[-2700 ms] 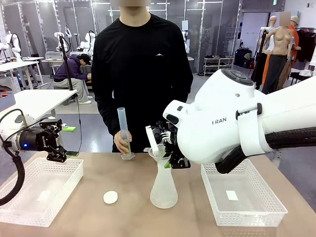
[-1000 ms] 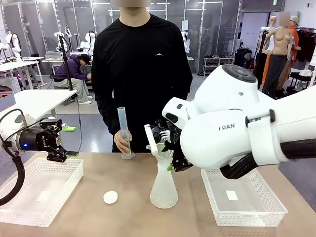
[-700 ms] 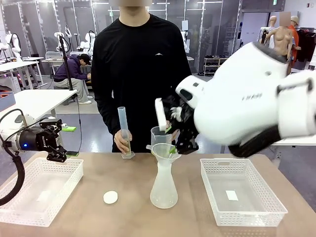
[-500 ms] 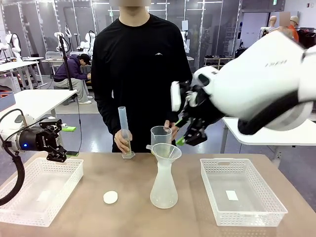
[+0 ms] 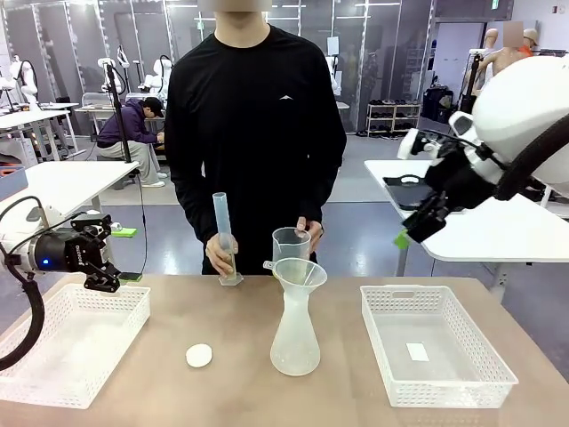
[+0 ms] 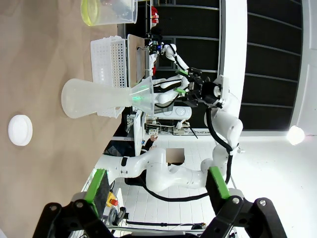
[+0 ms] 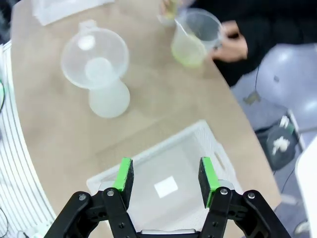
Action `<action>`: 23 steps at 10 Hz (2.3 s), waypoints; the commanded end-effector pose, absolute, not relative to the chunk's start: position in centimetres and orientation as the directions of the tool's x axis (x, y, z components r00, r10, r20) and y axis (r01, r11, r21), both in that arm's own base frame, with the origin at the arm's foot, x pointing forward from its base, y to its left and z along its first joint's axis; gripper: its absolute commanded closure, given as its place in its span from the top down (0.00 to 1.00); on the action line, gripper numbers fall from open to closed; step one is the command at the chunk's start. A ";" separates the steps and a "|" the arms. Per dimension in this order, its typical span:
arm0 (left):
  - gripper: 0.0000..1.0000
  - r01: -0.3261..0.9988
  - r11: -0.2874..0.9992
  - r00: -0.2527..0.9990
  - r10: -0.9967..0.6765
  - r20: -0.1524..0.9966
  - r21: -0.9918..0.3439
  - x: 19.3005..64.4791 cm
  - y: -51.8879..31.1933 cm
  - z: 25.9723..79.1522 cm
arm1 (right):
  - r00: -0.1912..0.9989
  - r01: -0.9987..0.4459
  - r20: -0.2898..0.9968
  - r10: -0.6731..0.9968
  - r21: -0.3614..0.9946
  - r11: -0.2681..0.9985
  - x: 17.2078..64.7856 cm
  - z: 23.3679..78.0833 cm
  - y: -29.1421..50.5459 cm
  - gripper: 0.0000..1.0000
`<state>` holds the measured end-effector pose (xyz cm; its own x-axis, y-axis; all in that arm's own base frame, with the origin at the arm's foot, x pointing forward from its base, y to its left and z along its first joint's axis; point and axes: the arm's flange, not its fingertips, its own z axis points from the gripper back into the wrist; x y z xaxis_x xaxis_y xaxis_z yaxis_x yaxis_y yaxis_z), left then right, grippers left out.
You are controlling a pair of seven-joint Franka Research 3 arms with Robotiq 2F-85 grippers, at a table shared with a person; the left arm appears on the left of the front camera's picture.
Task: Prepare the solutions needed for the experiment.
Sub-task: Once the solution is in the Big flask , pick up the Plastic Funnel and place it back into the right Organizing basket.
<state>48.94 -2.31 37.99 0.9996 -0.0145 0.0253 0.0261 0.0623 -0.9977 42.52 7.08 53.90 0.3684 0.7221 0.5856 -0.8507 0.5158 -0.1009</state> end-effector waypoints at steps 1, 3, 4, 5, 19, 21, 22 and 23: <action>1.00 0.027 0.058 1.000 -0.012 0.026 -0.998 49.0 -2.3 38.1 | 0.493 -0.802 0.558 0.667 -0.005 0.597 42.5 53.2 6.5 0.67; 1.00 0.027 0.058 1.000 -0.012 0.026 -0.998 49.0 -2.3 38.1 | 0.576 -0.781 0.576 0.580 0.179 0.598 42.6 50.6 4.4 0.67; 1.00 0.027 0.058 1.000 -0.012 0.026 -0.998 49.0 -2.3 38.1 | 0.610 -0.768 0.567 0.554 0.249 0.590 42.7 49.1 3.9 0.67; 1.00 0.027 0.058 1.000 -0.012 0.026 -0.998 49.0 -2.3 38.1 | 0.637 -0.753 0.569 0.520 0.314 0.579 42.7 48.2 3.6 0.67; 1.00 0.027 0.058 1.000 -0.012 0.026 -0.998 49.0 -2.3 38.1 | 0.953 -0.292 0.297 -0.057 0.952 0.091 47.2 40.2 -2.4 0.67; 1.00 0.027 0.058 1.000 -0.012 0.026 -0.998 49.0 -2.3 38.1 | 0.971 -0.213 0.217 -0.104 0.976 0.050 46.4 38.8 -3.2 0.67; 1.00 0.027 0.058 1.000 -0.012 0.026 -0.998 49.0 -2.3 38.1 | 0.975 -0.190 0.195 -0.111 0.980 0.052 46.2 38.2 -3.3 0.67; 1.00 0.027 0.058 1.000 -0.012 0.026 -0.998 49.0 -2.3 38.1 | 0.976 -0.169 0.175 -0.130 0.984 0.058 46.2 37.7 -3.6 0.67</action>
<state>48.94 -2.31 37.99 0.9996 -0.0144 0.0254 0.0262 0.0623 -0.9977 46.12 -4.13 37.23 0.9718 -0.1000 0.2137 -0.2087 0.0580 0.9763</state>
